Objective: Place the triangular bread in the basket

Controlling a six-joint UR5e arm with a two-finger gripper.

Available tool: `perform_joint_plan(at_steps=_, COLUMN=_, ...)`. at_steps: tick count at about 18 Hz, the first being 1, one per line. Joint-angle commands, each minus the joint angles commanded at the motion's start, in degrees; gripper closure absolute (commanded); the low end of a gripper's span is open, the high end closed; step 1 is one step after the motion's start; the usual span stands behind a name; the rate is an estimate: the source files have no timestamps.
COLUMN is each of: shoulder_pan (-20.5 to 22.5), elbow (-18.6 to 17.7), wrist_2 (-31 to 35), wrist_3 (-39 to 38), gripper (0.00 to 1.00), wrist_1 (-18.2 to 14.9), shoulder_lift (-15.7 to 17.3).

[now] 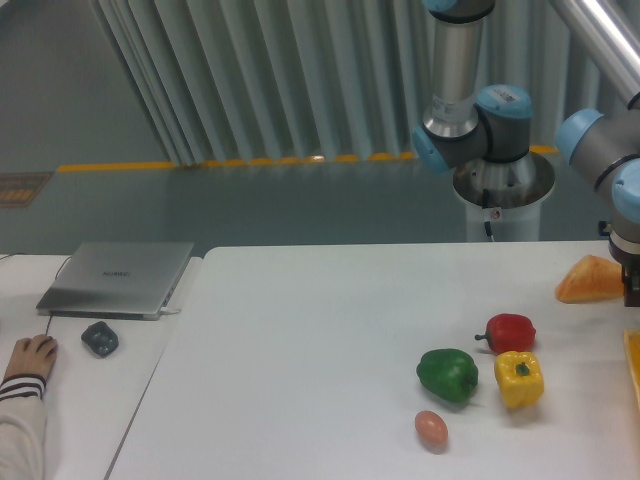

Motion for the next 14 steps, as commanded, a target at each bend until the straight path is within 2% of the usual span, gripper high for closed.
perform_joint_plan(at_steps=3, shoulder_pan=-2.64, elbow=-1.4, wrist_2=-0.01, wrist_3=-0.78, gripper=0.0, wrist_1=0.26, shoulder_lift=-0.26)
perform_joint_plan(at_steps=11, shoulder_pan=-5.19, elbow=-2.11, wrist_2=0.44, wrist_3=-0.44, gripper=0.0, wrist_1=0.0, shoulder_lift=0.44)
perform_joint_plan(at_steps=14, shoulder_pan=-5.45, elbow=-3.95, wrist_2=0.61, wrist_3=-0.7, gripper=0.0, wrist_1=0.18, shoulder_lift=0.62)
